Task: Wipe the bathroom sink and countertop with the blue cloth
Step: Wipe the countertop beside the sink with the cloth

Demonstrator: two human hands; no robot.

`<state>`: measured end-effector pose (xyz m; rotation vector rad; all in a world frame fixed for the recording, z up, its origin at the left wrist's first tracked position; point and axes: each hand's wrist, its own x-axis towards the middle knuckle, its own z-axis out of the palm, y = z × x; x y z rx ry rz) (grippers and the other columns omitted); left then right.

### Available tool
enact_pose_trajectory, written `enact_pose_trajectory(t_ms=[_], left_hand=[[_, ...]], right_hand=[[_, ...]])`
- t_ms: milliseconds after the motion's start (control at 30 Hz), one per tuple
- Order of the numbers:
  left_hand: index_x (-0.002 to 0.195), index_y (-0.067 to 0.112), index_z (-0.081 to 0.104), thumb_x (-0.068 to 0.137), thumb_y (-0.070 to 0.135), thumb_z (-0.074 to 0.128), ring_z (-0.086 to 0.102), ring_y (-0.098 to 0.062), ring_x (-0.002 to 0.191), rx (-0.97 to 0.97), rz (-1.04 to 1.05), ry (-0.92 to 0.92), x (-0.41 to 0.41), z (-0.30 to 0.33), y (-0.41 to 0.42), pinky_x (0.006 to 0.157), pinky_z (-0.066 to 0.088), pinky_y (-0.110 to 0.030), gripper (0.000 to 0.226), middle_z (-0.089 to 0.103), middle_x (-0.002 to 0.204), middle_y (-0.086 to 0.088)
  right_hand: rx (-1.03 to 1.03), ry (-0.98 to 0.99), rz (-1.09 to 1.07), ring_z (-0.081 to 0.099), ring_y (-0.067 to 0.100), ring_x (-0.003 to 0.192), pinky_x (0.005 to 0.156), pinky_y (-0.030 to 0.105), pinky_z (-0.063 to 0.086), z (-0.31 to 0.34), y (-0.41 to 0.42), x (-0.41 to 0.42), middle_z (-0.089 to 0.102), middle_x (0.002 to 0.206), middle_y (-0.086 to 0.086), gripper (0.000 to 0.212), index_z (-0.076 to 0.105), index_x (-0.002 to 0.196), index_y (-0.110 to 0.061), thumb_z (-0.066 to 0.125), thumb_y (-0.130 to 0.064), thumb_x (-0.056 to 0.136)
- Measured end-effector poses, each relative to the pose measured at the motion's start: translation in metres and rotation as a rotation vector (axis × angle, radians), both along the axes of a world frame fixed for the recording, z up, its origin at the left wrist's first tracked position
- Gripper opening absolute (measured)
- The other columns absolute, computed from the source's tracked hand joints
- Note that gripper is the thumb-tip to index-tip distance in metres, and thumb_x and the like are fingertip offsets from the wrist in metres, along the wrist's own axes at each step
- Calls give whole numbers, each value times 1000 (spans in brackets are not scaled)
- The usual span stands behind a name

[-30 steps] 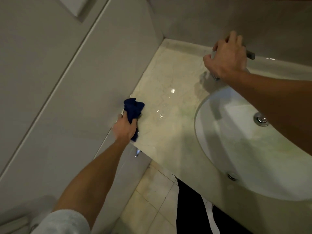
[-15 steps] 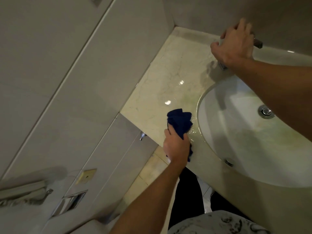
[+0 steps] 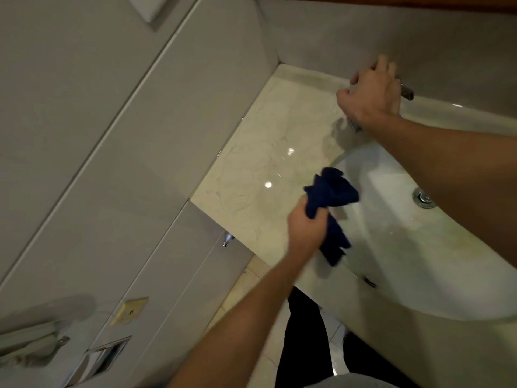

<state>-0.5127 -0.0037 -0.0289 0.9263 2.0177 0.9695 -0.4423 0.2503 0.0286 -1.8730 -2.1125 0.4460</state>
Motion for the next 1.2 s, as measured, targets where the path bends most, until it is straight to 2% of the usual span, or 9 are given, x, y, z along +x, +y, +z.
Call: enact_pose_trajectory(t_ms=[200,333,433,533,700,800,933,1067,1200], left_hand=[[91,10,59,94,11,57,53,7,57,-4,118,402,-170,24,26,53,36,-19,4,58,70,7],[99,12,60,88,14,55,58,-19,70,-126,69,663,-256,11,47,61,43,-32,12,62,80,-3],[109,5,61,96,14,52,56,-21,83,-225,8,717,-284,-15,65,75,43,-33,18,62,93,-8],[103,8,59,95,23,47,58,-19,78,-197,-4,689,-286,-36,75,77,54,-43,21,62,88,-3],[112,15,60,82,44,32,64,-22,81,-124,63,677,-265,-56,83,69,54,-37,51,68,94,-5],[116,19,59,82,44,35,63,-16,77,-128,44,690,-215,-54,84,63,45,-31,49,67,97,1],[126,15,54,88,33,50,64,-25,81,-167,3,675,-126,-50,76,68,53,-38,42,61,109,-5],[122,10,58,85,27,54,62,-25,78,-94,-72,572,-33,-51,61,63,42,-30,41,62,103,-8],[110,24,57,87,33,37,64,-16,70,-85,-61,247,25,-48,56,61,54,-29,32,66,90,-1]], right_hand=[[1,-23,10,45,38,121,99,48,43,-2,3,-1,48,131,16,47,69,117,-8,51,-39,86],[6,-47,10,46,37,120,98,47,44,-5,4,-2,48,130,15,46,69,117,-10,52,-40,86],[12,-40,16,46,38,120,100,48,45,-8,6,-4,49,129,15,46,69,116,-12,53,-41,84],[13,-28,19,45,38,121,101,49,44,-10,7,-4,49,129,15,48,68,117,-12,54,-44,84],[22,-2,20,44,37,122,101,48,44,-12,8,-3,48,131,15,51,67,117,-12,53,-48,84],[22,3,15,44,37,122,102,49,44,-11,6,-3,47,132,15,52,68,117,-12,53,-49,84],[12,-1,18,44,38,123,102,50,44,-7,5,-3,47,133,16,52,67,118,-12,54,-49,84],[0,-5,23,45,38,122,101,50,44,-5,4,-1,47,133,16,50,66,118,-10,55,-47,86],[-4,-11,23,45,37,122,99,49,44,-3,3,-1,48,132,16,48,68,117,-10,54,-44,86]])
